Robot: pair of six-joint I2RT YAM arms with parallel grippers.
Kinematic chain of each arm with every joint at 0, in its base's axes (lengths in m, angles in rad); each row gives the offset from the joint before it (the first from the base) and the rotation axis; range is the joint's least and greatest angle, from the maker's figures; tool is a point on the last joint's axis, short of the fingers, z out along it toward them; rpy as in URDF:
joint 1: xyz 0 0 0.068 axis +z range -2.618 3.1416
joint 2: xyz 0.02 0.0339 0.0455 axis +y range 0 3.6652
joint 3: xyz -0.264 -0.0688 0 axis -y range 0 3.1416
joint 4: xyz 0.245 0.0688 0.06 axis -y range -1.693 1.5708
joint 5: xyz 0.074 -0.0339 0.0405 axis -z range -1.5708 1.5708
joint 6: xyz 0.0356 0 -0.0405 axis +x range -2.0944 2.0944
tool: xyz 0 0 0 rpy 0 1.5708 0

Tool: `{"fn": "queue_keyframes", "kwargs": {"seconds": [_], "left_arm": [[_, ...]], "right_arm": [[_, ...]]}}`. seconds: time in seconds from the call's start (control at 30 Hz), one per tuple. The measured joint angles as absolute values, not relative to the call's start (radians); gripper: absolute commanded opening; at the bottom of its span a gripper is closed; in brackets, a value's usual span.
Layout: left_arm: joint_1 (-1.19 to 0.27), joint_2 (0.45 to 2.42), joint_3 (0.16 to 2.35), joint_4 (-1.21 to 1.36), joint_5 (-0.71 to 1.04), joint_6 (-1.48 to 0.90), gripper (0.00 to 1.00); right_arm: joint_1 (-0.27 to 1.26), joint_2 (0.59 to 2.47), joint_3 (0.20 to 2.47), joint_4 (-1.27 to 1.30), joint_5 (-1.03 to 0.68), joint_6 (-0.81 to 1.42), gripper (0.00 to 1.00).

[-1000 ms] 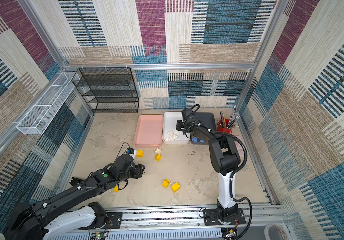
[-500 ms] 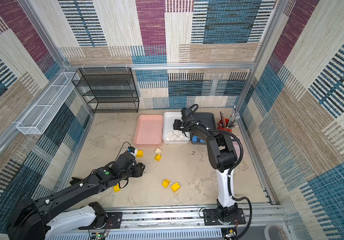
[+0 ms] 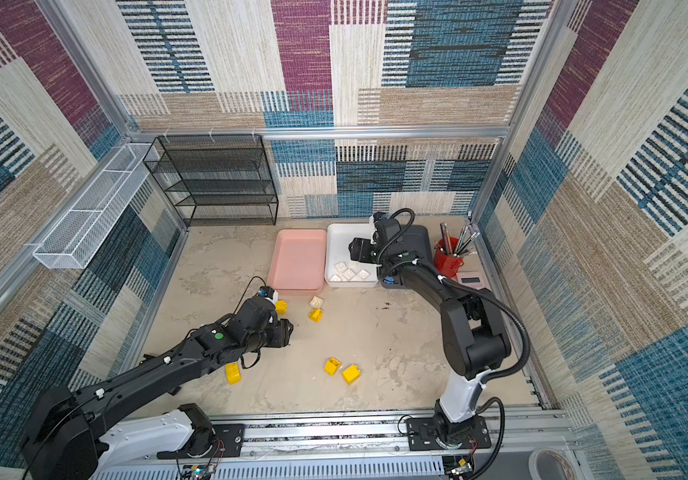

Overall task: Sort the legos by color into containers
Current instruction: 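Reach the left gripper to the last white brick while the right gripper withdraws, then grasp the white brick with the left gripper and lift it over the white tray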

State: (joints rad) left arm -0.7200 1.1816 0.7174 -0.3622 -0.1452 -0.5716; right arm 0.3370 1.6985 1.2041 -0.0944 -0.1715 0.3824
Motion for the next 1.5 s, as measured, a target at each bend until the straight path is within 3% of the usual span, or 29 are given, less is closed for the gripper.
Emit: {"fn": "queue_keyframes", "kwargs": {"seconds": [0.33,0.73,0.87,1.23,1.5], "left_arm": [[-0.72,1.448,0.877,-0.335,-0.097,-0.564,0.65],[-0.709,1.792,1.206,-0.382,-0.1,-0.485,0.59],[-0.702,1.871,1.286,-0.418,-0.111,-0.452,0.54],[-0.696,1.98,1.365,-0.473,-0.155,-0.413,0.53],[-0.689,2.011,1.373,-0.475,-0.157,-0.409,0.36]], "right_arm": [[0.339,1.375,0.808,0.05,-0.22,0.418,0.83],[0.339,1.192,0.502,0.226,-0.254,0.446,0.82],[0.339,1.153,0.456,0.278,-0.263,0.469,0.82],[0.34,1.112,0.427,0.367,-0.281,0.501,0.82],[0.34,1.123,0.423,0.379,-0.288,0.515,0.82]]}}
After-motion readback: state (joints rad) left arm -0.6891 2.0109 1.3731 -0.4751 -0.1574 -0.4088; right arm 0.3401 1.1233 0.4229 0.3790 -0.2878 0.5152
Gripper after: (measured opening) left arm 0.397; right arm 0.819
